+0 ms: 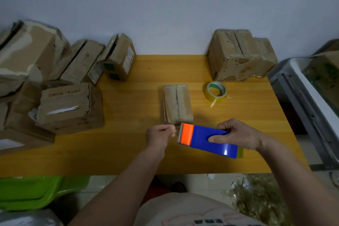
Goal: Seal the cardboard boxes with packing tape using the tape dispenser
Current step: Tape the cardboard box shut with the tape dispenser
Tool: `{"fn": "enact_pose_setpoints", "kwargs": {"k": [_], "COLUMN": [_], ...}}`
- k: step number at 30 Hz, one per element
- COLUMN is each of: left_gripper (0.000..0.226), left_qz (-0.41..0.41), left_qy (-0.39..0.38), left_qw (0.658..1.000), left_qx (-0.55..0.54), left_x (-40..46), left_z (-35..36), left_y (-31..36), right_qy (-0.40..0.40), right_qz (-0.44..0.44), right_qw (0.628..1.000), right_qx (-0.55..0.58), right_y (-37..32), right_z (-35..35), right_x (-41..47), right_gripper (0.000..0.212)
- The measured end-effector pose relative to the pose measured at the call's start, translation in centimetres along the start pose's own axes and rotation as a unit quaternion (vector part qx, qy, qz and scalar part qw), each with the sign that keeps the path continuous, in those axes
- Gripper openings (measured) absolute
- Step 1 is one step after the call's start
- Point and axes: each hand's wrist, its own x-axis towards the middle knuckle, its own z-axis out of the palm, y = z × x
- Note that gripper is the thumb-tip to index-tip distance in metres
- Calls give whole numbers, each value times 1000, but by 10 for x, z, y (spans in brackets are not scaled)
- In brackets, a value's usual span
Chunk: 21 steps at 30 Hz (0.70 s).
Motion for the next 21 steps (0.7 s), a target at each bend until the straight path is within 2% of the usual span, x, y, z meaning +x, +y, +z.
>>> {"fn": "enact_pose_setpoints", "kwargs": {"k": [4, 8, 11, 14, 17, 21], "left_gripper": [16, 13, 8, 12, 16, 21], "left_qz": [13, 33, 75, 81, 90, 108], "left_qy": [56, 53, 116, 171, 179, 171], "left_qw": [998, 998, 990, 982, 979, 978], "left_qx": [-3, 1, -9, 5, 23, 50], "left_x": [11, 18, 22, 29, 34, 37], "left_z": [-10, -6, 4, 5, 10, 18], "left_y": [3, 1, 0, -3, -11, -17], "right_qy": [18, 60, 83, 81, 81, 72], "right_qz": [4, 6, 6, 6, 27, 46], "right_qw": [1000, 994, 986, 977, 964, 962], "right_qx": [-19, -88, -145, -198, -253, -260], "right_y": [-2, -7, -15, -25, -31, -34], "right_z": [-9, -22, -22, -17, -15, -18], "right_x": [-1, 6, 20, 35, 46, 51], "right_gripper": [27, 32, 31, 30, 31, 32]}}
